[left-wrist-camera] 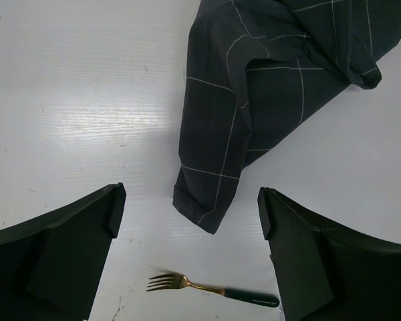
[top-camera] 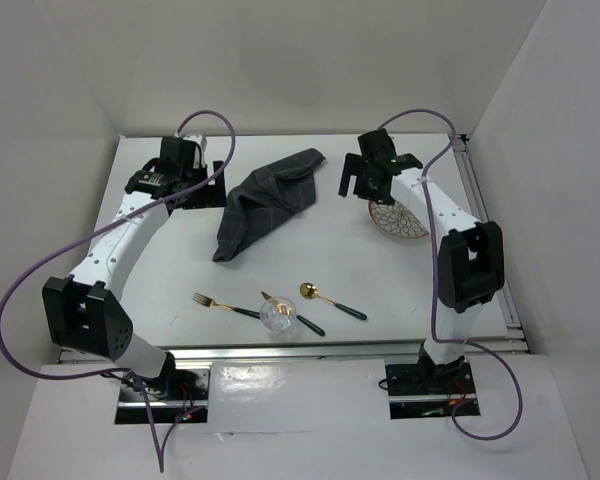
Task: Set the dinner table for one person
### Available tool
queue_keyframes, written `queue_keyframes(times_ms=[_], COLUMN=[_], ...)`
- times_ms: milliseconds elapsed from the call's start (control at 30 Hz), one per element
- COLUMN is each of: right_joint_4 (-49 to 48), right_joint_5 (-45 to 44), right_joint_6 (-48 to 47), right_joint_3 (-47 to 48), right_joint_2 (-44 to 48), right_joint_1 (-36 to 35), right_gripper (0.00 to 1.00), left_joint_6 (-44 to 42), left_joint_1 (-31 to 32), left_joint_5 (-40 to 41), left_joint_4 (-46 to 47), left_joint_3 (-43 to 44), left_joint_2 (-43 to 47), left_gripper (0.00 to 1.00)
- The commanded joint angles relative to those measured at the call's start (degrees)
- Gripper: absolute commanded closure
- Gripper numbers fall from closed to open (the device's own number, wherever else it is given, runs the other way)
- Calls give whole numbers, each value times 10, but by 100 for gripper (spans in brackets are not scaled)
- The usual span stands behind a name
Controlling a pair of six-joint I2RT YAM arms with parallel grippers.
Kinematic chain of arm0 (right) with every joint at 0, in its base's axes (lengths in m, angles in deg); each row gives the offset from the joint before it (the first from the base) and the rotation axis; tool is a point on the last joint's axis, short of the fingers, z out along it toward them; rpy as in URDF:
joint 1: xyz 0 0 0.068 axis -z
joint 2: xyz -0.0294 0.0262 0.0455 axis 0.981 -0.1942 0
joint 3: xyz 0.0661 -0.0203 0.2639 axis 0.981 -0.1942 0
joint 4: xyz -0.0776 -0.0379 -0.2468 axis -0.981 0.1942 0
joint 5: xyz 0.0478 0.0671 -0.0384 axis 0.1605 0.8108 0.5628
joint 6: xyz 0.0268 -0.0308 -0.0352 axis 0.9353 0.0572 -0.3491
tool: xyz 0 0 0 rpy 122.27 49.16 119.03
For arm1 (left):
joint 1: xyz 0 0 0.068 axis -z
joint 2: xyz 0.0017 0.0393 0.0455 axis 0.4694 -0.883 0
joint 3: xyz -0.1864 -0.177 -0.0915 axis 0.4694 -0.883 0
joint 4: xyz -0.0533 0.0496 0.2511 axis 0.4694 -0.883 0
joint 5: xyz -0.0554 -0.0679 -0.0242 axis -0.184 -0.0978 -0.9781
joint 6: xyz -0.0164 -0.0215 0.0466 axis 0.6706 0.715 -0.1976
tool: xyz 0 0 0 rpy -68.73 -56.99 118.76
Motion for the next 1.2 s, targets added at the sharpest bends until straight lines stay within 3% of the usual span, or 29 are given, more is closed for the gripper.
queue_keyframes(times_ms=[0, 333, 500, 767, 800, 1167], right_joint_4=[-36, -65, -106, -105, -105, -102], right_joint_5=[1, 65, 116, 117, 123, 139], right_joint_6=[-12, -61, -96, -129, -138, -174], right_joint_3=[-13, -19, -47, 55, 63, 176], right_joint_2=[6, 19, 27, -89, -99, -213], right_joint_1=[-17, -46, -87, -131, -131, -131], right_gripper=[0, 0, 0, 3, 4, 6], left_joint_6=[-7, -2, 54, 80, 73, 78], left_joint_1=[1, 1, 16, 36, 42, 75], left_joint_5=[11, 6, -56, -38, -38, 63], left_joint_4=[-2, 4, 42, 66, 66, 38], left_joint_3=[8, -32, -120, -158, -152, -140], left_joint_2=[-2, 9, 24, 2, -10, -75], left_gripper=[0, 0, 6, 8, 12, 13])
